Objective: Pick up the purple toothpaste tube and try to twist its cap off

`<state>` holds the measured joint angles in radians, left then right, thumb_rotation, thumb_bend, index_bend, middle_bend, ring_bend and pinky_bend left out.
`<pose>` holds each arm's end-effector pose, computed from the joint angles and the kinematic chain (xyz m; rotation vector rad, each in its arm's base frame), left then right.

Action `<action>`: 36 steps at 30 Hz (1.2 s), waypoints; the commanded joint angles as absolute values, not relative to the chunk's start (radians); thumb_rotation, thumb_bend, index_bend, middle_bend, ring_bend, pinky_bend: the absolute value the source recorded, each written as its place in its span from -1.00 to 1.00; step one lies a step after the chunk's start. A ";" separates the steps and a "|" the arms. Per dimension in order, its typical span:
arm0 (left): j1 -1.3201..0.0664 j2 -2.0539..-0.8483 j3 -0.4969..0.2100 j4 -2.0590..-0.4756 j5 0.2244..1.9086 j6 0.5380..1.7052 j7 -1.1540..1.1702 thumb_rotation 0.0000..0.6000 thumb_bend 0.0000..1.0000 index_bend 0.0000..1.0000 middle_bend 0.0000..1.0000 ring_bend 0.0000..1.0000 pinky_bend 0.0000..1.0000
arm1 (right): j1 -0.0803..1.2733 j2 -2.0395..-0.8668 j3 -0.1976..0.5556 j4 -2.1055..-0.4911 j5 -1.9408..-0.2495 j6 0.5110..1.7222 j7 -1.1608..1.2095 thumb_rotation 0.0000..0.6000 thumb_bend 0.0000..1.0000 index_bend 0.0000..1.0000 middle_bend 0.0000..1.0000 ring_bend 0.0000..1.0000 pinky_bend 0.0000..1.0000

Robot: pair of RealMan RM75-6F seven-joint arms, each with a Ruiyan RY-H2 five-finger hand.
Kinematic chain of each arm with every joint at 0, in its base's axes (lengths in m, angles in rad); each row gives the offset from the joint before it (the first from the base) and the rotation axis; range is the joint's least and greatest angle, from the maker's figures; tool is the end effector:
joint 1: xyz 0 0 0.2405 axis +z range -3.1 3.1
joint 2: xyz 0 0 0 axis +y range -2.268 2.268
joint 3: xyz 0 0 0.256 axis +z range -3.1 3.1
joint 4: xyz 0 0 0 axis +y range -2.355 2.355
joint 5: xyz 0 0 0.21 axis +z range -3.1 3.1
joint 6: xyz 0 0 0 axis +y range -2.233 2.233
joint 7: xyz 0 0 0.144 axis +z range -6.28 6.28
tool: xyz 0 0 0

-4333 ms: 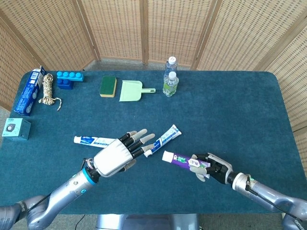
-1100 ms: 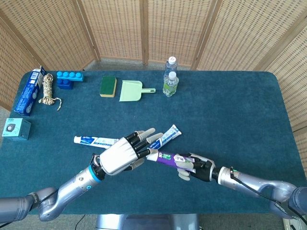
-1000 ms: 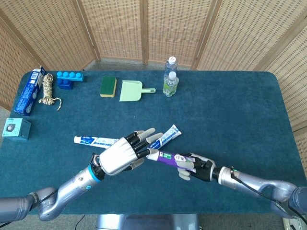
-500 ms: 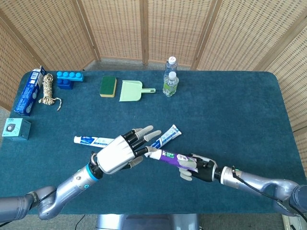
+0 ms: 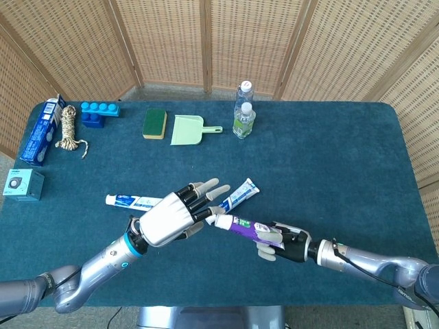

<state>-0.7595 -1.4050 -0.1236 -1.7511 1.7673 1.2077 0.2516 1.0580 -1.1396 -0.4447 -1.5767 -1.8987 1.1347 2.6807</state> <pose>-0.0475 0.2686 0.0400 -2.1051 -0.3549 -1.5216 -0.1599 -0.2741 0.0591 -0.4336 2.5789 -0.5923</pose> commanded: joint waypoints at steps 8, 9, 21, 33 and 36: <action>-0.768 -1.421 -0.127 -1.742 1.787 1.222 0.236 1.00 -0.29 -0.47 -1.00 -1.00 -0.50 | 1.071 -1.150 -0.459 -1.571 -1.894 1.135 2.686 1.00 0.18 0.88 0.51 0.58 0.57; -0.768 -1.420 -0.127 -1.742 1.788 1.223 0.236 1.00 -0.29 -0.47 -1.00 -1.00 -0.50 | 1.072 -1.151 -0.460 -1.570 -1.893 1.133 2.686 1.00 0.18 0.88 0.51 0.58 0.57; -0.777 -1.424 -0.122 -1.739 1.788 1.209 0.239 1.00 -0.29 -0.40 -1.00 -1.00 -0.51 | 1.085 -1.166 -0.466 -1.568 -1.891 1.144 2.694 1.00 0.18 0.88 0.51 0.58 0.58; -0.776 -1.435 -0.121 -1.728 1.803 1.231 0.233 1.00 -0.28 -0.21 -1.00 -1.00 -0.49 | 1.085 -1.176 -0.475 -1.551 -1.877 1.159 2.719 1.00 0.18 0.88 0.51 0.58 0.58; -0.775 -1.433 -0.121 -1.725 1.803 1.234 0.231 1.00 -0.29 -0.20 -0.99 -1.00 -0.48 | 1.081 -1.179 -0.475 -1.544 -1.875 1.169 2.733 1.00 0.19 0.88 0.51 0.58 0.58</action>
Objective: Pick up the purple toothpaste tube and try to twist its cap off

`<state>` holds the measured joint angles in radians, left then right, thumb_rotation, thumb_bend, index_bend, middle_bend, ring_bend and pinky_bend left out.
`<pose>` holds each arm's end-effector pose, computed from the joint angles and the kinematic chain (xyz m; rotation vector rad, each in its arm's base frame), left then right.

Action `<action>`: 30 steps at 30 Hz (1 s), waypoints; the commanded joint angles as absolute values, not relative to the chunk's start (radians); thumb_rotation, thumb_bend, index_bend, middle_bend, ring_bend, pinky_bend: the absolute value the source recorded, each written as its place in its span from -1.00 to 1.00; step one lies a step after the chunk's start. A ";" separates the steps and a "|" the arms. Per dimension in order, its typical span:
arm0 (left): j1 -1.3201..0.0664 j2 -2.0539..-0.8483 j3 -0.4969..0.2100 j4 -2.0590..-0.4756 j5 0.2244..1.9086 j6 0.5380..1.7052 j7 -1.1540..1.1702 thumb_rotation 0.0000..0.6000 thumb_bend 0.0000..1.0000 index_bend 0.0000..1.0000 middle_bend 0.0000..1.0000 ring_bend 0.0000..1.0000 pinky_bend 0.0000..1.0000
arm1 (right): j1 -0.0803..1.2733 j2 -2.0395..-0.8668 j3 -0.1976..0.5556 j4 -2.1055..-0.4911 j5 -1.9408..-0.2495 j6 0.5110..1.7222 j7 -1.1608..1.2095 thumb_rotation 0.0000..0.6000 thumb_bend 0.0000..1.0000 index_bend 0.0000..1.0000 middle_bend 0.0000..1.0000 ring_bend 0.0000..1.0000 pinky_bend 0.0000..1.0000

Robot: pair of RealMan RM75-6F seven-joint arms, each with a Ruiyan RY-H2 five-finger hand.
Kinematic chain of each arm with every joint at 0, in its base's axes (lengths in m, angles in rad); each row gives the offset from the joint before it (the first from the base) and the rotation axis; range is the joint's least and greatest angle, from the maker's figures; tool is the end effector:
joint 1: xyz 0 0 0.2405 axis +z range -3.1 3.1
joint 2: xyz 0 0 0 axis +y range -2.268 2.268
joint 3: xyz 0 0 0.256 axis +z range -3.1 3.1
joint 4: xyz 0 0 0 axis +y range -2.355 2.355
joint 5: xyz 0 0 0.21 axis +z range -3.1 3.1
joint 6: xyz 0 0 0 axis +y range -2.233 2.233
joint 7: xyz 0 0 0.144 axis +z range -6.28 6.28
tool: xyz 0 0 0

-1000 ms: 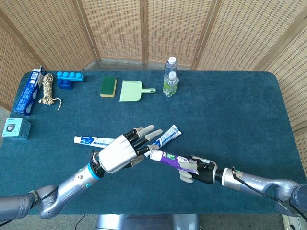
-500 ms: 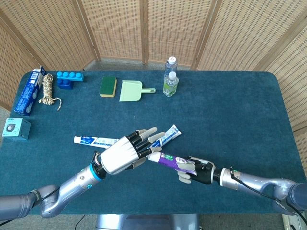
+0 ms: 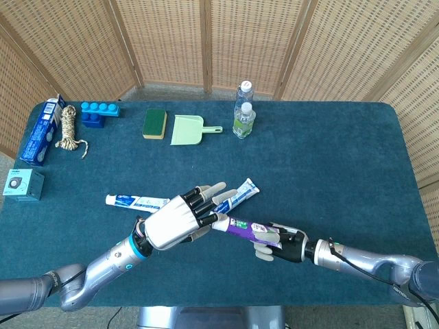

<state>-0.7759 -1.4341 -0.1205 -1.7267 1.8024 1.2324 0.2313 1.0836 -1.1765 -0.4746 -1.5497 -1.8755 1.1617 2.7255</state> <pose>-0.0406 0.2657 0.0358 -2.1083 -0.3264 -1.5807 -0.1584 -0.2767 0.0525 -0.3859 2.5732 -0.5617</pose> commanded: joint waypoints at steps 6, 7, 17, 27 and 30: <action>-0.774 -1.434 -0.123 -1.716 1.804 1.244 0.229 1.00 -0.29 -0.18 -0.98 -1.00 -0.48 | 1.065 -1.188 -0.476 -1.520 -1.866 1.190 2.767 1.00 0.19 0.88 0.51 0.58 0.59; -0.773 -1.434 -0.123 -1.715 1.804 1.245 0.228 1.00 -0.29 -0.17 -0.98 -1.00 -0.48 | 1.064 -1.189 -0.476 -1.517 -1.866 1.193 2.769 1.00 0.19 0.88 0.51 0.58 0.59; -0.763 -1.429 -0.120 -1.711 1.807 1.266 0.224 1.00 -0.29 -0.13 -0.94 -1.00 -0.49 | 1.023 -1.191 -0.458 -1.473 -1.847 1.262 2.815 1.00 0.20 0.88 0.51 0.59 0.59; -0.747 -1.423 -0.106 -1.717 1.805 1.274 0.215 1.00 -0.29 -0.16 -0.96 -1.00 -0.49 | 1.004 -1.174 -0.445 -1.459 -1.842 1.284 2.821 1.00 0.20 0.88 0.51 0.59 0.59; -0.734 -1.413 -0.101 -1.726 1.810 1.294 0.211 1.00 -0.29 -0.18 -0.97 -1.00 -0.49 | 1.002 -1.164 -0.446 -1.456 -1.837 1.275 2.818 1.00 0.20 0.88 0.51 0.59 0.59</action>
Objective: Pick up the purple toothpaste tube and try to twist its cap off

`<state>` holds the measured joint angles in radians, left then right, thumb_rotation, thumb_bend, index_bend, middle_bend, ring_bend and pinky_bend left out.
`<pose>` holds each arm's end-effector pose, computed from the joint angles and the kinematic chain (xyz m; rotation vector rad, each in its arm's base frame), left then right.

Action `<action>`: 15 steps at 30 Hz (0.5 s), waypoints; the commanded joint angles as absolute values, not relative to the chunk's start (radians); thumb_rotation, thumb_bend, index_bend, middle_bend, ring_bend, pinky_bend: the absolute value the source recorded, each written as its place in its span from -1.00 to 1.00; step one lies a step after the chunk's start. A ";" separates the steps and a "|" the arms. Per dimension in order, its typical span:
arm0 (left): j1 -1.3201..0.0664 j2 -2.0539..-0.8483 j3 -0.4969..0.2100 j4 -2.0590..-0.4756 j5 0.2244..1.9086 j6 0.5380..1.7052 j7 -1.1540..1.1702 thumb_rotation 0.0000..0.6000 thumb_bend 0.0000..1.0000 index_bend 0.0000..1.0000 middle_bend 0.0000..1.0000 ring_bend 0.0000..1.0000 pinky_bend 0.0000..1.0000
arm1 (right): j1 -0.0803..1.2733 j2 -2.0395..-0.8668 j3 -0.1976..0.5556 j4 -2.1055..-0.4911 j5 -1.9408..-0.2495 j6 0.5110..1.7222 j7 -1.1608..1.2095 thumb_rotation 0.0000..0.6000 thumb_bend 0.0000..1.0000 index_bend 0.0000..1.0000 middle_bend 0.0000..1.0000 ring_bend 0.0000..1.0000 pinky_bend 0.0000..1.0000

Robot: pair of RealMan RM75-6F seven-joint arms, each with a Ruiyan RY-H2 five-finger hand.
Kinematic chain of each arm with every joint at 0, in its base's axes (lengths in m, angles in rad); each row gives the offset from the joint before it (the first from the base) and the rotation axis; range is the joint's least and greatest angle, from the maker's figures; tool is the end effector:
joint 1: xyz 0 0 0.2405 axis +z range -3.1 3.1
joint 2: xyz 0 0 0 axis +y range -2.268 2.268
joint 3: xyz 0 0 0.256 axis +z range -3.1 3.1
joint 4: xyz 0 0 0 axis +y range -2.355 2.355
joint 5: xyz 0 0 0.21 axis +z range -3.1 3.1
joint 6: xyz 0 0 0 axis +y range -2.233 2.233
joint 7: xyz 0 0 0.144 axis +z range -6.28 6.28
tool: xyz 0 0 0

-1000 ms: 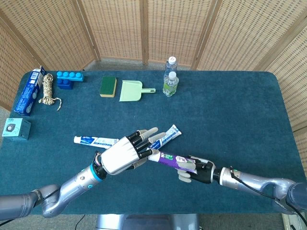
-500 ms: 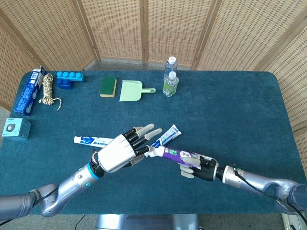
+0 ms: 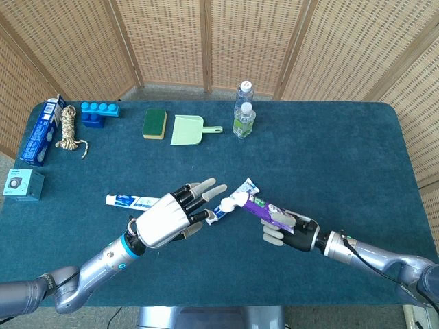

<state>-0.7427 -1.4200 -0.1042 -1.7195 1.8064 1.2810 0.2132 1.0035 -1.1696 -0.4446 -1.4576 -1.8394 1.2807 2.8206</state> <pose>-0.0540 0.2652 0.0428 -2.0633 -0.3573 -1.5846 -0.1735 -0.2927 0.0738 -0.2505 2.4734 -0.7007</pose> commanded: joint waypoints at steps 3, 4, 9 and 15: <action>-0.717 -1.392 -0.097 -1.743 1.813 1.315 0.208 1.00 -0.29 -0.23 -0.99 -1.00 -0.49 | 1.003 -1.159 -0.451 -1.456 -1.840 1.256 2.812 1.00 0.20 0.88 0.51 0.59 0.59; -0.711 -1.382 -0.096 -1.752 1.812 1.322 0.206 1.00 -0.29 -0.27 -0.99 -1.00 -0.49 | 1.005 -1.159 -0.453 -1.455 -1.842 1.248 2.808 1.00 0.20 0.88 0.51 0.59 0.59; -0.659 -1.308 -0.093 -1.811 1.794 1.378 0.196 1.00 -0.29 -0.37 -1.00 -1.00 -0.49 | 1.019 -1.150 -0.473 -1.450 -1.833 1.159 2.748 1.00 0.20 0.88 0.51 0.59 0.59; -0.560 -1.191 -0.078 -1.862 1.758 1.475 0.173 1.00 -0.29 -0.40 -1.00 -1.00 -0.48 | 1.047 -1.112 -0.481 -1.486 -1.768 1.000 2.590 1.00 0.20 0.88 0.51 0.59 0.59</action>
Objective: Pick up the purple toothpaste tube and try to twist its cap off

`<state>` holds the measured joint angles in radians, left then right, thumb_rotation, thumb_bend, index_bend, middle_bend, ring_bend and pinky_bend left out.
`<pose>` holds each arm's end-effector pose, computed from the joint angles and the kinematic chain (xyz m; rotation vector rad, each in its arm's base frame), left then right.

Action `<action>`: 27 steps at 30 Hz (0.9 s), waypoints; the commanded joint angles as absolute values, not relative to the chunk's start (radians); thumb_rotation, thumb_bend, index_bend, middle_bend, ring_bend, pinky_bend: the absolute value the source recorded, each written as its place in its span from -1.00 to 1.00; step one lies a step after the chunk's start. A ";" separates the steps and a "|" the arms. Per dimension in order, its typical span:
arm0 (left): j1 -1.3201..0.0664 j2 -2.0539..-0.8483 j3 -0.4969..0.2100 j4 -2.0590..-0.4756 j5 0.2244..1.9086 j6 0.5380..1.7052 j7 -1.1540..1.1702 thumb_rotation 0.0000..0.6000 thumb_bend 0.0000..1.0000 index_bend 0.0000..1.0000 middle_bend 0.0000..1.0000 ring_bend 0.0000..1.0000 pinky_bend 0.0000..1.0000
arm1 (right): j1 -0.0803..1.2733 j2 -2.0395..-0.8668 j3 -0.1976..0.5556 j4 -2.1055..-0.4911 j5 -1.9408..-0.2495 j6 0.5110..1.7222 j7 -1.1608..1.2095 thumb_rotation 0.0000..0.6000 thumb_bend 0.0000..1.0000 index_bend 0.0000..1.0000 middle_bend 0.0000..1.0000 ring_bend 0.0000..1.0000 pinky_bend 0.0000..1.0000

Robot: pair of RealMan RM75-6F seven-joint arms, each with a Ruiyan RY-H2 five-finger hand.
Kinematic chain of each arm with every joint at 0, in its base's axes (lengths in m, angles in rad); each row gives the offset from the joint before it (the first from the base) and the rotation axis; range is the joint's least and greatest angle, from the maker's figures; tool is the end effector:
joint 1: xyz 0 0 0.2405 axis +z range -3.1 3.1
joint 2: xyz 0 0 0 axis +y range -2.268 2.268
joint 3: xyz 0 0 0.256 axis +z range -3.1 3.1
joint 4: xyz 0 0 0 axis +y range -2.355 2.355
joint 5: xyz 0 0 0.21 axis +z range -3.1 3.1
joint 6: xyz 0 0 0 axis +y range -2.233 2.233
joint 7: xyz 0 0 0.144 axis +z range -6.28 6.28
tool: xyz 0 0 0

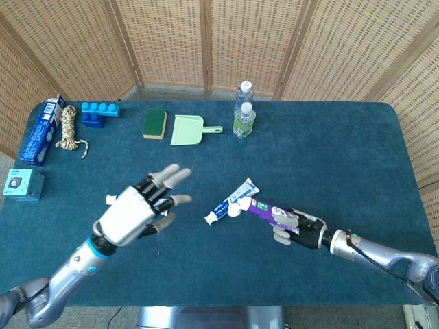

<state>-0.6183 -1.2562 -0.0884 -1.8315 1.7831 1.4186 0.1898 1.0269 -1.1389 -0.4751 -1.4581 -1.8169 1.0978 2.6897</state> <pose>-0.0894 0.2571 0.0991 -1.8807 -0.4424 -1.5695 -0.2000 -0.2992 0.0720 -0.4114 2.6941 -0.7530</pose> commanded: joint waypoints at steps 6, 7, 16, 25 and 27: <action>-0.459 -1.087 -0.067 -1.886 1.699 1.564 0.111 1.00 -0.29 -0.40 -1.00 -1.00 -0.59 | 1.067 -1.089 -0.441 -1.540 -1.683 0.863 2.388 1.00 0.20 0.89 0.51 0.59 0.57; -0.445 -1.076 -0.065 -1.886 1.694 1.575 0.101 1.00 -0.29 -0.40 -1.00 -1.00 -0.62 | 1.069 -1.086 -0.434 -1.547 -1.666 0.843 2.360 1.00 0.20 0.89 0.51 0.59 0.56; -0.344 -1.014 -0.052 -1.861 1.668 1.648 0.044 1.00 -0.29 -0.41 -1.00 -1.00 -0.65 | 1.065 -1.093 -0.320 -1.579 -1.403 0.628 1.883 1.00 0.19 0.88 0.50 0.53 0.49; -0.286 -1.005 -0.050 -1.837 1.658 1.671 0.009 1.00 -0.29 -0.41 -1.00 -1.00 -0.51 | 0.975 -1.139 -0.212 -1.589 -1.118 0.681 1.354 1.00 0.17 0.82 0.40 0.35 0.09; -0.277 -1.006 -0.052 -1.834 1.656 1.674 0.002 1.00 -0.29 -0.41 -1.00 -1.00 -0.50 | 0.953 -1.155 -0.200 -1.587 -1.074 0.713 1.228 1.00 0.17 0.78 0.38 0.31 -0.02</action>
